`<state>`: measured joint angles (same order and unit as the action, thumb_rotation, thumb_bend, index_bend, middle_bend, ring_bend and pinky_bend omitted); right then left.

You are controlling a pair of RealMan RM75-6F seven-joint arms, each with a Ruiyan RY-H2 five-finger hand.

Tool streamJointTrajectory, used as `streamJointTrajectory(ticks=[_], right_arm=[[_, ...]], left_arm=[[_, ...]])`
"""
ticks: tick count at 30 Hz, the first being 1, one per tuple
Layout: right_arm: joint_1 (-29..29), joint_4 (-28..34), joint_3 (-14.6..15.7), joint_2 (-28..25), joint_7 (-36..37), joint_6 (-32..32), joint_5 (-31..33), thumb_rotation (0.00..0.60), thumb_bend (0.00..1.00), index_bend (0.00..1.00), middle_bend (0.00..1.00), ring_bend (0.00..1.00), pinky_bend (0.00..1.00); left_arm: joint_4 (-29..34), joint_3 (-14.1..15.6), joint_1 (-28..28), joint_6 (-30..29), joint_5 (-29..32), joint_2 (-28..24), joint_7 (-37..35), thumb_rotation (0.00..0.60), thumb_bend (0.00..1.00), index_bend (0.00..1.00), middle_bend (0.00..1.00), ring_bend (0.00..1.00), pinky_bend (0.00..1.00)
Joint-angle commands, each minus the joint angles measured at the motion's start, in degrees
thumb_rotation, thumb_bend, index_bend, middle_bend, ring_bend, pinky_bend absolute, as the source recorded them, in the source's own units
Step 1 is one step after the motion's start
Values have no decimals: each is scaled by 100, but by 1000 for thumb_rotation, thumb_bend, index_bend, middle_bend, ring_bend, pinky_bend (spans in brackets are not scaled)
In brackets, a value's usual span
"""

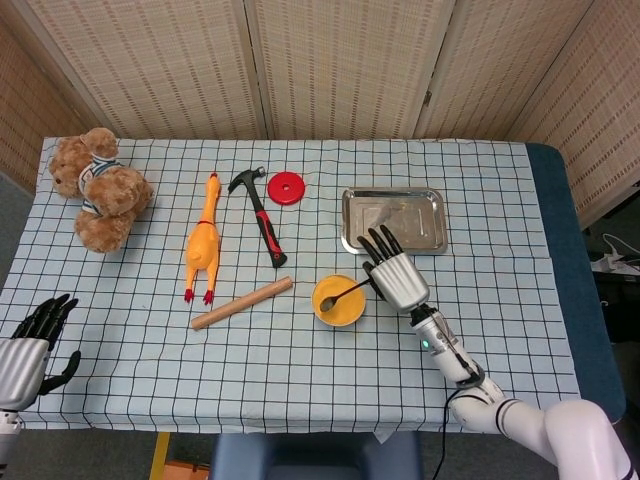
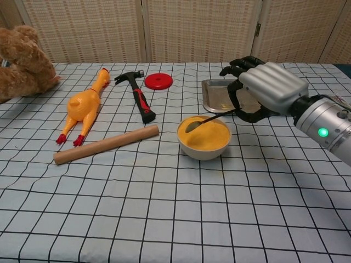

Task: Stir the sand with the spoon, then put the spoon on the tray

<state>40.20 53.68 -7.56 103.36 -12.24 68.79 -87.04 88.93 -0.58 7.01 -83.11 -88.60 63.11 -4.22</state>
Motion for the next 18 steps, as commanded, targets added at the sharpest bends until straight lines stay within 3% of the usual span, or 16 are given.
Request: streamJointTrajectory(ticks=[1, 10, 18], right_arm=[[158, 1154, -429, -660, -756, -706, 700, 600, 637, 752, 148, 0, 0], [466, 1809, -756, -981, -1784, -1639, 1865, 600, 743, 777, 157, 0, 0], [841, 2348, -903, -1323, -2711, -2340, 3508, 600, 836, 804, 157, 0, 0]], left_arm=[[2, 6, 5, 5, -11, 7, 11, 600, 447, 0, 0, 0, 177], [34, 18, -5, -15, -26, -10, 15, 600, 447, 0, 0, 0, 177], [52, 31, -36, -86, -64, -42, -41, 600, 448, 0, 0, 0, 177]])
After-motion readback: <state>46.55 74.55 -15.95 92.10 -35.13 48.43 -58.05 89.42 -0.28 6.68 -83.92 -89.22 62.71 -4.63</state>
